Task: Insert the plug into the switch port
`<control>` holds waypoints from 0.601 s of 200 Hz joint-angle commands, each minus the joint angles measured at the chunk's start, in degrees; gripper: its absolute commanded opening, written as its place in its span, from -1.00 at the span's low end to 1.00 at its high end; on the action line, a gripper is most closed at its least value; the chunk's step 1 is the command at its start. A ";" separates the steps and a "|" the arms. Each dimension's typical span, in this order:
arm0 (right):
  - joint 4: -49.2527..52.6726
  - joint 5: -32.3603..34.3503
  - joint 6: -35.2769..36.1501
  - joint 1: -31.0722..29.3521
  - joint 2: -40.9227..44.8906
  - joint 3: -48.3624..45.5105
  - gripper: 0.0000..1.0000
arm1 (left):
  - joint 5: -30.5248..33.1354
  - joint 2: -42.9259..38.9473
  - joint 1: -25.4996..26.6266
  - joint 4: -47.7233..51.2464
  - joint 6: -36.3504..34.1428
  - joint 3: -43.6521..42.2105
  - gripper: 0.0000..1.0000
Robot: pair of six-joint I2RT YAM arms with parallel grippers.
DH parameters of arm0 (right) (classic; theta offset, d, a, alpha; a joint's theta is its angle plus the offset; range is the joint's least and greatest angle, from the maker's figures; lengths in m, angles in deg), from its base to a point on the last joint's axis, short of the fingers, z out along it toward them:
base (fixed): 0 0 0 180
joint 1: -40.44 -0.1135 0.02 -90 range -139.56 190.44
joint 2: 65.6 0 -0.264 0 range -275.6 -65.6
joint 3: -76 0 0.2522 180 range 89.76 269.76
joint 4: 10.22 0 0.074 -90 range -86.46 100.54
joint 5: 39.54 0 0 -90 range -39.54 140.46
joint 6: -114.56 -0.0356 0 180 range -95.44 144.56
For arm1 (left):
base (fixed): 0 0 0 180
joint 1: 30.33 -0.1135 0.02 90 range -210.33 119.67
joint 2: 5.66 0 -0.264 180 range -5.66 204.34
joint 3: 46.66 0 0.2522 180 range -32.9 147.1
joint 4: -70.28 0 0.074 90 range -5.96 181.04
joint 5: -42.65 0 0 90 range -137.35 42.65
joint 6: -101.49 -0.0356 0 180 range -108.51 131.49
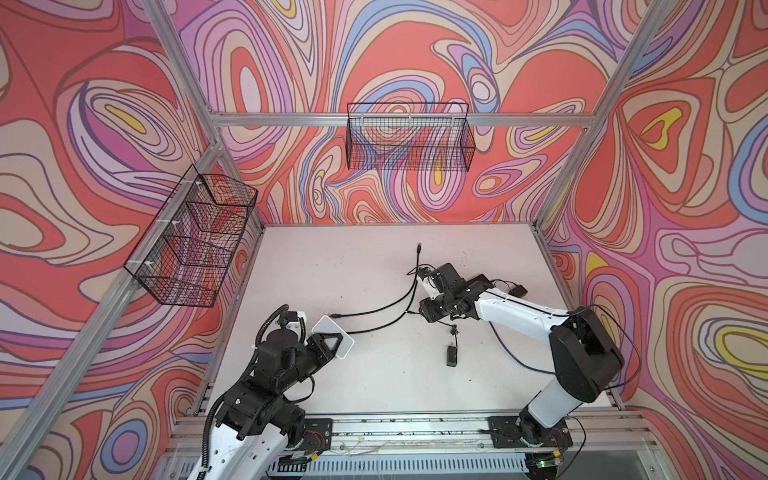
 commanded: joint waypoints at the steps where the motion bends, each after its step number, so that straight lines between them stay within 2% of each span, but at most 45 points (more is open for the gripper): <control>1: 5.08 -0.23 7.58 -0.40 -3.60 2.94 0.03 | 0.34 -0.83 -0.40 0.36 -0.94 0.45 -0.65; 43: 5.60 0.28 12.20 -0.82 -9.47 6.64 -0.04 | 0.06 -1.09 -0.43 0.51 -1.01 0.50 -0.65; 120: 7.11 0.80 15.31 -1.44 -15.11 11.66 -0.06 | 0.13 -1.09 -0.39 0.69 -0.90 0.53 -0.65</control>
